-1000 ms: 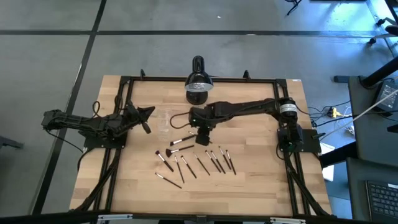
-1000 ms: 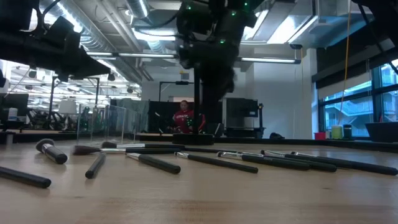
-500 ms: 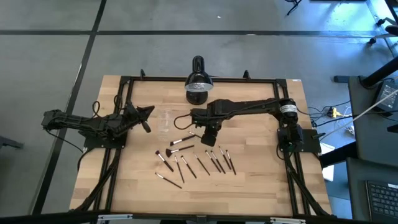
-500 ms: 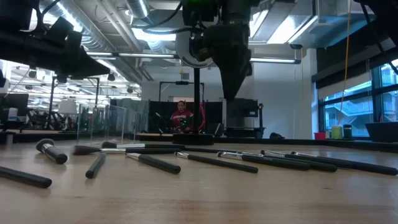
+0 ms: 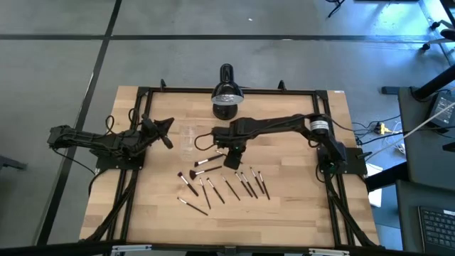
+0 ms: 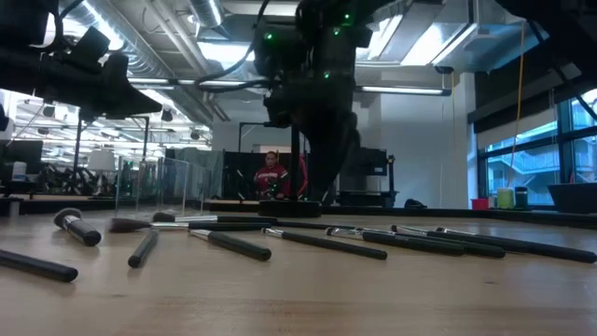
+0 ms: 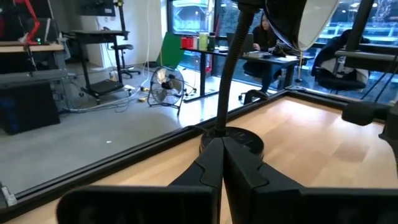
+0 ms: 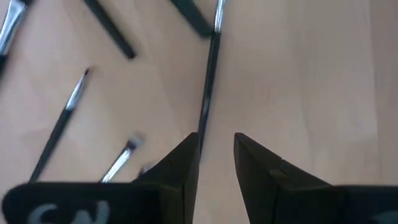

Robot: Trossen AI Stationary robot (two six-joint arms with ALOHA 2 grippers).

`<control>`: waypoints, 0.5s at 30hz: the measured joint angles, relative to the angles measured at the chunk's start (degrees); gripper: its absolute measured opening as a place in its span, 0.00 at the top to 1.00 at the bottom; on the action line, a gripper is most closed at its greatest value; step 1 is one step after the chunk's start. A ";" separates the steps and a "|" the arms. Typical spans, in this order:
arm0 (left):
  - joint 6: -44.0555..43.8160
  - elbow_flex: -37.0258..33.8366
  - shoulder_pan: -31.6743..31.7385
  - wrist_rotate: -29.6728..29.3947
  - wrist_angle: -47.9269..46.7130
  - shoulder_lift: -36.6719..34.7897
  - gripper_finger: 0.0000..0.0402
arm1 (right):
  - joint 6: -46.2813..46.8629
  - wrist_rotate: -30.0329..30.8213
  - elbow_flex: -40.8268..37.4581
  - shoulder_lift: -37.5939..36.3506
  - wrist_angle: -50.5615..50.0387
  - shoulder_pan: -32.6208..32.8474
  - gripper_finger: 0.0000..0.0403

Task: Sort items
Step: Put the eye liner brush into the transparent organizer

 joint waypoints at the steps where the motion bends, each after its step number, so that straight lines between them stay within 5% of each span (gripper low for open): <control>1: 0.46 0.00 0.00 0.00 0.00 0.00 0.99 | -0.14 0.61 -0.01 0.53 1.04 0.00 0.75; 15: 1.99 0.00 0.00 0.19 -0.04 0.00 0.99 | -2.21 0.87 -0.04 5.75 11.23 -1.24 0.75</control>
